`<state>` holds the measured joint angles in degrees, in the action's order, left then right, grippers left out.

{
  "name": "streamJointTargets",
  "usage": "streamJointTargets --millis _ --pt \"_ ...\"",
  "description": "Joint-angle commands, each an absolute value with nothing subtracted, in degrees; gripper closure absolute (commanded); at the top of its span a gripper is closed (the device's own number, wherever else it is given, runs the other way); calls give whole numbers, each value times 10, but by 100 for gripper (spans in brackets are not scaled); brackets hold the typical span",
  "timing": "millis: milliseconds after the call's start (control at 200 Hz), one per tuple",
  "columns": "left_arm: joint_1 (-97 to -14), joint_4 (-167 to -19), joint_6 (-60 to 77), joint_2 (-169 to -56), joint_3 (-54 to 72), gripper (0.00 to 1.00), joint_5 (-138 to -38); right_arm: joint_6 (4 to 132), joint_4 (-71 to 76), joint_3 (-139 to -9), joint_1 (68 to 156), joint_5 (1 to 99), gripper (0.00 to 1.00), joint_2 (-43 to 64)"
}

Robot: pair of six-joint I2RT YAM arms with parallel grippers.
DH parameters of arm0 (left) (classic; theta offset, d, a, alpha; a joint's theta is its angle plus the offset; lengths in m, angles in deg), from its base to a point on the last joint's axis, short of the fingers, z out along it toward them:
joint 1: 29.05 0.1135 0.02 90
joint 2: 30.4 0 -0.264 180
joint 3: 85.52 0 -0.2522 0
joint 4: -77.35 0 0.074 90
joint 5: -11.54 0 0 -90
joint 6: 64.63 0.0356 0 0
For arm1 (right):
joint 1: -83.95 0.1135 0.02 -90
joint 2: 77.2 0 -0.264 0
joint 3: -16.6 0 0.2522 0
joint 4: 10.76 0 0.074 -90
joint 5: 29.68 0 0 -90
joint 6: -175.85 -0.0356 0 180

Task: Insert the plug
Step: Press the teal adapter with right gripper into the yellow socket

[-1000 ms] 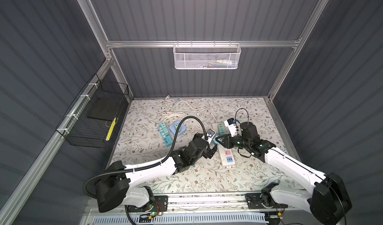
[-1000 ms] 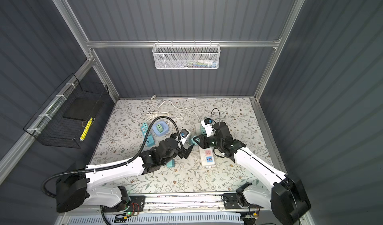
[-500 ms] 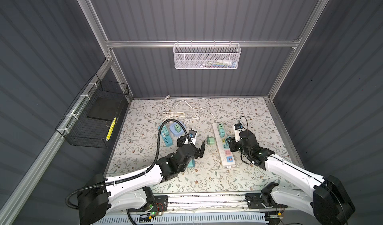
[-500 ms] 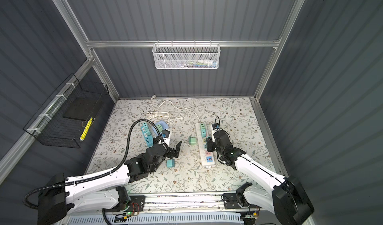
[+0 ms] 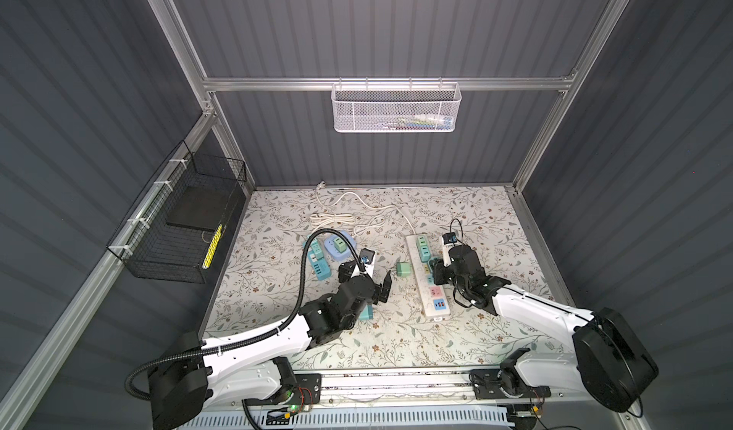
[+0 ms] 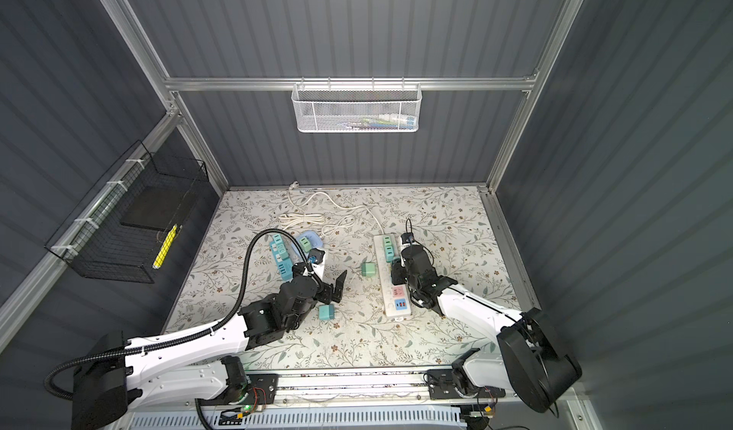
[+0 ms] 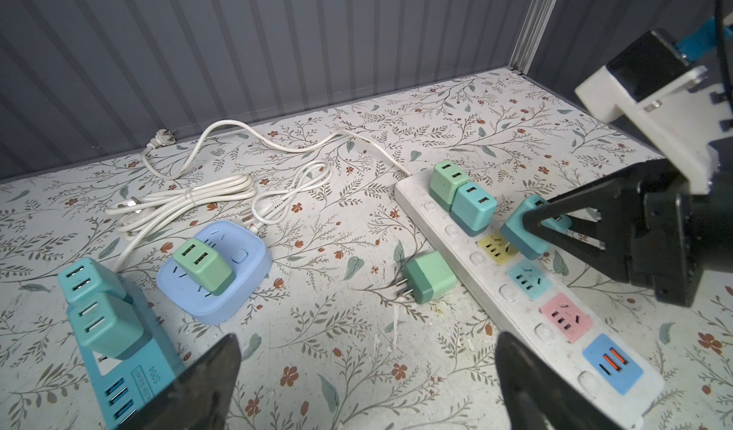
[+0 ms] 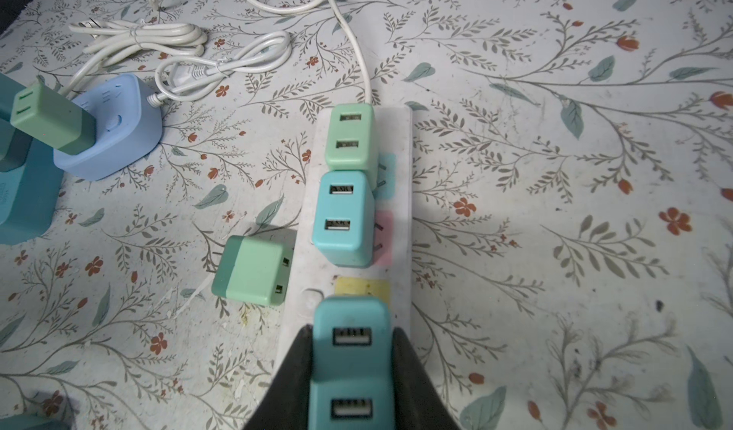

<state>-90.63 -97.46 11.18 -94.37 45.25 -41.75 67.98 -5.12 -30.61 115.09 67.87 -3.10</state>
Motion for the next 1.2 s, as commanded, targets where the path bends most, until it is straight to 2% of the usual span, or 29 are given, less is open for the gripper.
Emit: streamJointTargets --millis 0,715,1191 --pt "-908 -969 110 -934 466 0 -406 677 -76 -321 1155 686 78 -17" --pt "-901 -971 123 -921 476 0 -411 669 -72 -344 1170 720 79 45" --pt "-899 -964 115 -883 499 0 -400 669 -27 -357 1228 817 79 101"
